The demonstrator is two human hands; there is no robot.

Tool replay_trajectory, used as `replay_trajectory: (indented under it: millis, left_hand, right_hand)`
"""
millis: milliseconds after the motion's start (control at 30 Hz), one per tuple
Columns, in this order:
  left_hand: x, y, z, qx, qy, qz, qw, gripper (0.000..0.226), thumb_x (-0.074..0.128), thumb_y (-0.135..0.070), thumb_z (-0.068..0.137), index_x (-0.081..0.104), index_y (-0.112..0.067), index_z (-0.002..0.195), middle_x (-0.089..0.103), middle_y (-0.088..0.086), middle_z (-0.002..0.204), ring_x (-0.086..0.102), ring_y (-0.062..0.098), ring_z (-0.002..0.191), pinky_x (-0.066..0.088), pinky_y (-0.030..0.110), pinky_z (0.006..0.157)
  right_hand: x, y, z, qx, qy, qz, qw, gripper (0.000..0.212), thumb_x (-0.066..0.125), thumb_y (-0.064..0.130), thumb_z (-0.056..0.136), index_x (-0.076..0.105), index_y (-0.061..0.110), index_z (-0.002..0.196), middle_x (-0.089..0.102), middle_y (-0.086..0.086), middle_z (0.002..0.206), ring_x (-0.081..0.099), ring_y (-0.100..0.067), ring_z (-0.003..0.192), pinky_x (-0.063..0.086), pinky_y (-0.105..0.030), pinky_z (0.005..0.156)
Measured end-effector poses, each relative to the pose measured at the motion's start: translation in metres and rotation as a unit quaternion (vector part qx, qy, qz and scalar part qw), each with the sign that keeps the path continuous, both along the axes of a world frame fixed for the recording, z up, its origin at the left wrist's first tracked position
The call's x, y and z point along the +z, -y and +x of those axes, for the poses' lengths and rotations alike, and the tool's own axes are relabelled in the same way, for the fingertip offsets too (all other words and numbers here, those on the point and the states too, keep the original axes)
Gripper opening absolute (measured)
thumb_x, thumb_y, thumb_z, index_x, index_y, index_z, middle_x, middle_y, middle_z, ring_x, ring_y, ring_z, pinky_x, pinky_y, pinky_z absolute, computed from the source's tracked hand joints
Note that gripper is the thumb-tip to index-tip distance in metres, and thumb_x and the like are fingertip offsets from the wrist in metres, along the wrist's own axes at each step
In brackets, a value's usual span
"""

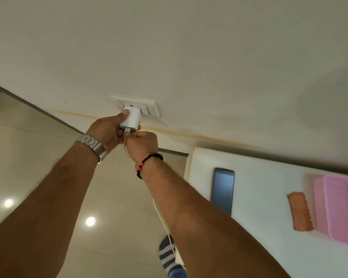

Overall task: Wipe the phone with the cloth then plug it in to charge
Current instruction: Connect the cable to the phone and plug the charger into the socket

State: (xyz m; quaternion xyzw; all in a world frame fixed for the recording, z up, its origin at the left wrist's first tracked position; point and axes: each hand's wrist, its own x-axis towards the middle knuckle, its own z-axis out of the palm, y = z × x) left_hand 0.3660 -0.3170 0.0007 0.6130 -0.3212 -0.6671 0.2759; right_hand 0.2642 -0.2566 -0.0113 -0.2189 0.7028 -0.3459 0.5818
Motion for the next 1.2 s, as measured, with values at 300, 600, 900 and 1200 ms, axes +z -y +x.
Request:
replay_trajectory:
  millis: [300,600,900,1200]
  left_hand:
    - [0.004,-0.003,-0.004,0.007,0.007,-0.009,1.000,0.050,0.068,-0.042,0.093,0.064,-0.002,0.124,0.071,0.028,0.117,0.074,0.034,0.101,0.058,0.054,0.089]
    - [0.014,0.011,-0.005,0.071,0.095,0.021,0.993,0.029,0.046,-0.023,0.099,0.068,-0.007,0.107,0.072,0.011,0.107,0.066,0.029,0.102,0.049,0.050,0.101]
    - [0.022,-0.001,-0.008,-0.137,0.345,-0.180,0.911,0.042,0.039,-0.029,0.092,0.068,0.000,0.098,0.070,0.024,0.098,0.064,0.032,0.088,0.048,0.041,0.078]
    - [0.013,-0.028,-0.014,-0.230,0.448,-0.317,0.804,0.047,0.043,-0.011,0.098,0.045,-0.002,0.144,0.064,0.026,0.113,0.059,0.041,0.095,0.048,0.047,0.079]
  right_hand:
    - [0.002,-0.009,-0.005,0.022,-0.015,-0.045,0.999,0.024,0.070,0.033,0.088,0.072,0.021,0.067,0.066,0.009,0.061,0.063,-0.014,0.063,0.049,-0.025,0.060]
    - [0.013,0.004,-0.046,-0.066,0.049,-0.041,0.996,0.030,0.053,0.011,0.091,0.072,0.018,0.113,0.071,-0.001,0.122,0.065,-0.020,0.114,0.055,-0.040,0.101]
    - [0.020,0.017,-0.055,-0.048,0.069,-0.024,0.996,0.038,0.051,0.002,0.092,0.069,0.009,0.124,0.070,-0.007,0.127,0.063,-0.023,0.120,0.052,-0.043,0.105]
    - [0.029,0.016,-0.056,-0.050,0.114,-0.026,0.992,0.040,0.045,-0.001,0.096,0.065,0.009,0.129,0.072,-0.008,0.123,0.065,-0.016,0.101,0.059,-0.036,0.093]
